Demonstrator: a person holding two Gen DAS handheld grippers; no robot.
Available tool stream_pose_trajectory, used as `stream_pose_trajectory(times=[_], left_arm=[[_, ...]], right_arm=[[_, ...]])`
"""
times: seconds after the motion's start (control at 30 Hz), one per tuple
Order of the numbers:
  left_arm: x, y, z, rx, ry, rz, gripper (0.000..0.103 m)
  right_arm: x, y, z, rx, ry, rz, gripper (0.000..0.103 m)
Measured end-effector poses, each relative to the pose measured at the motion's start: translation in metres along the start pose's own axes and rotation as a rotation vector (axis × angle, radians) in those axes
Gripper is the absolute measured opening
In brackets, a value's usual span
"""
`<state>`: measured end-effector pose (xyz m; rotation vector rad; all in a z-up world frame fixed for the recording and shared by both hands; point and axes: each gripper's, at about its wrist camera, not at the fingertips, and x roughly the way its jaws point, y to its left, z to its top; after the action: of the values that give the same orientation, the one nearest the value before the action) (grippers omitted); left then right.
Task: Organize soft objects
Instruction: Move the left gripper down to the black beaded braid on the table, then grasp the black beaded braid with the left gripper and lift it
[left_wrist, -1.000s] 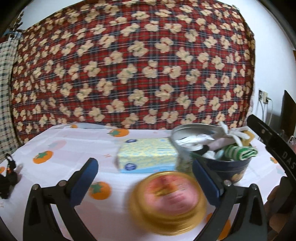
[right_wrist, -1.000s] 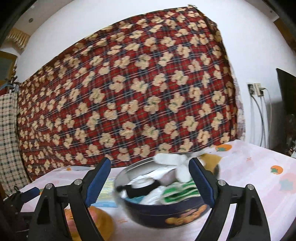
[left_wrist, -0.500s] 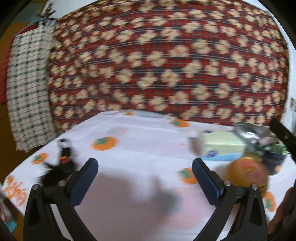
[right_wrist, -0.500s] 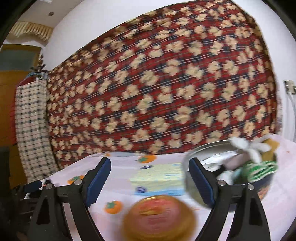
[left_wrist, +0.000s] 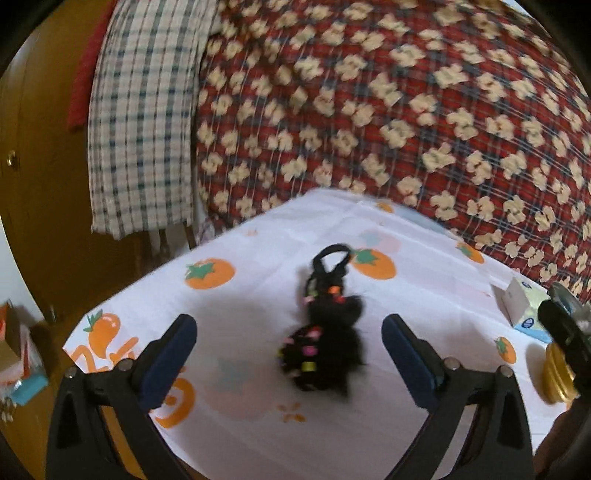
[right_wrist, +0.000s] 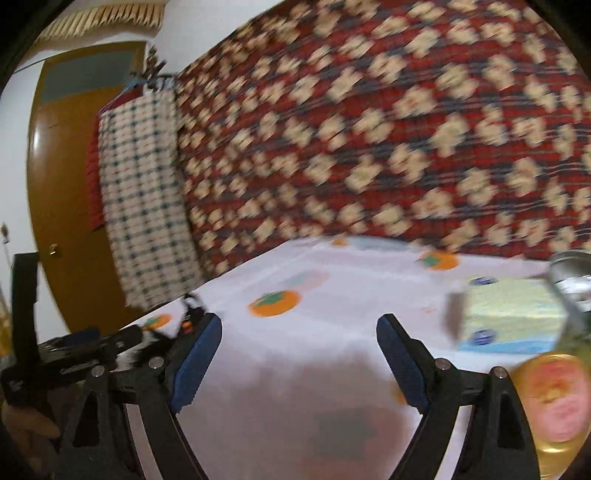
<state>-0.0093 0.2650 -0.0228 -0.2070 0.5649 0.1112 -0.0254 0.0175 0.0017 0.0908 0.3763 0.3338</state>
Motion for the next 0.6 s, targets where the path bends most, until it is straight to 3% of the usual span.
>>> stream_pose_trajectory(times=[0.17, 0.3, 0.4, 0.47, 0.6], left_arm=[[0.023, 0.017, 0.008, -0.022, 0.066, -0.026, 0.096], [0.037, 0.031, 0.016, -0.131, 0.104, -0.089, 0.095], [0.052, 0.029, 0.020, -0.139, 0.153, -0.136, 0.078], [0.063, 0.020, 0.021, -0.125, 0.197, -0.160, 0.075], [0.077, 0.014, 0.018, -0.163, 0.263, -0.219, 0.061]], right_arm=[[0.045, 0.027, -0.004, 0.048, 0.159, 0.135, 0.052], [0.080, 0.033, -0.013, 0.182, 0.293, 0.242, 0.052], [0.102, 0.037, -0.022, 0.271, 0.367, 0.302, 0.045], [0.115, 0.043, -0.028, 0.302, 0.421, 0.328, 0.038], [0.124, 0.052, -0.029, 0.309, 0.463, 0.366, 0.038]])
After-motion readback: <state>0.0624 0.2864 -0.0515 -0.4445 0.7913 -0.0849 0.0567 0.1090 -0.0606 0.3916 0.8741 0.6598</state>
